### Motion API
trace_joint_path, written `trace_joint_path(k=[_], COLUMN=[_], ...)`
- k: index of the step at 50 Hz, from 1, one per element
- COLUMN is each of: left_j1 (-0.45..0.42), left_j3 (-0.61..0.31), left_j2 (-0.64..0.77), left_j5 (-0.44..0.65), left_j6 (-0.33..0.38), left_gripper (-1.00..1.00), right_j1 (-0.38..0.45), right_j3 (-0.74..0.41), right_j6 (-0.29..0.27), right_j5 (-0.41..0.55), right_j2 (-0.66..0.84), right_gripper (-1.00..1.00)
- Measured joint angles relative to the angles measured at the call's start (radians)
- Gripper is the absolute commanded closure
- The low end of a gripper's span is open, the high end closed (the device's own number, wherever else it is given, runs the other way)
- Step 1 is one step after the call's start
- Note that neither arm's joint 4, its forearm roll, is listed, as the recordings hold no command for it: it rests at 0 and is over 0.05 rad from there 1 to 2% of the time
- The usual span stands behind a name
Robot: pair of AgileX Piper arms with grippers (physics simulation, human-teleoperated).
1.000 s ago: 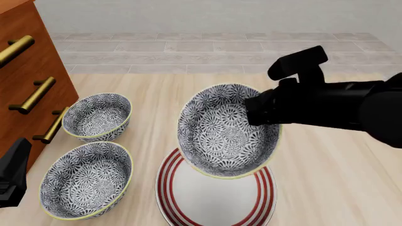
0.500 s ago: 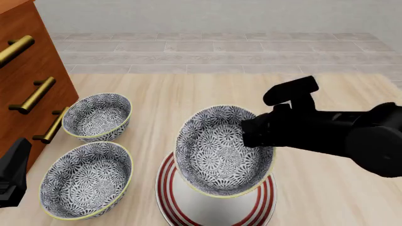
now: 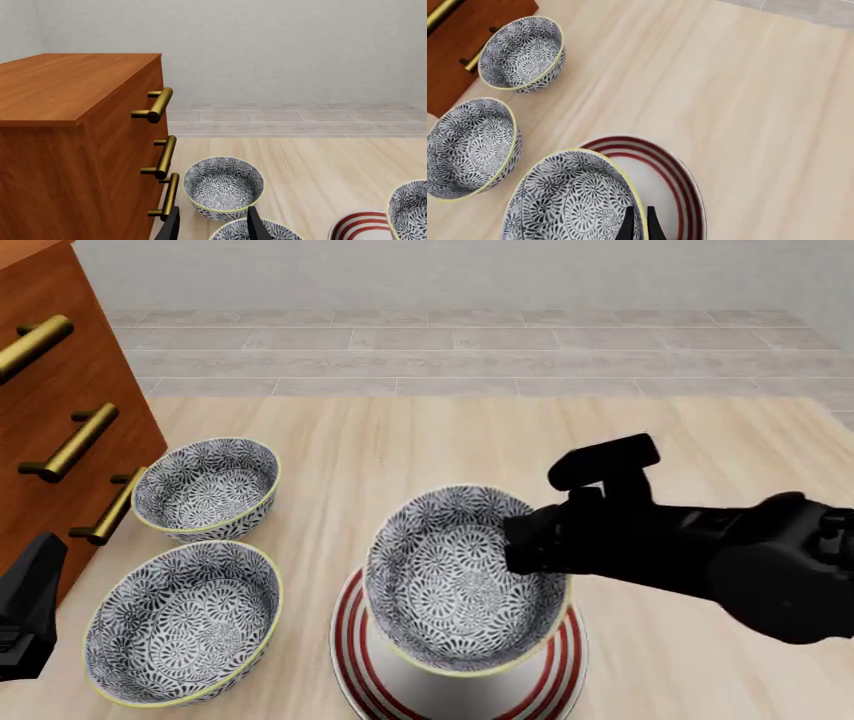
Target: Pick up the bowl and put it in the front on the plate.
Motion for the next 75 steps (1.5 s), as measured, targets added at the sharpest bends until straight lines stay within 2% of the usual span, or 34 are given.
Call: trace_joint_path(k=[39, 75], left_j1=[0.0, 0.0], left_j3=[0.0, 0.0], left_j2=[0.0, 0.0], left_j5=[0.0, 0.0], left_j6=[0.0, 0.0], left_gripper=[-1.0, -1.0], right_j1=[0.037, 0.02], right_j3=[0.065, 0.107], right_j6=[0.058, 0.066], right_j5=[-0.1, -0.163], right_j2=[0.081, 0.12], right_gripper=[1.0, 1.0])
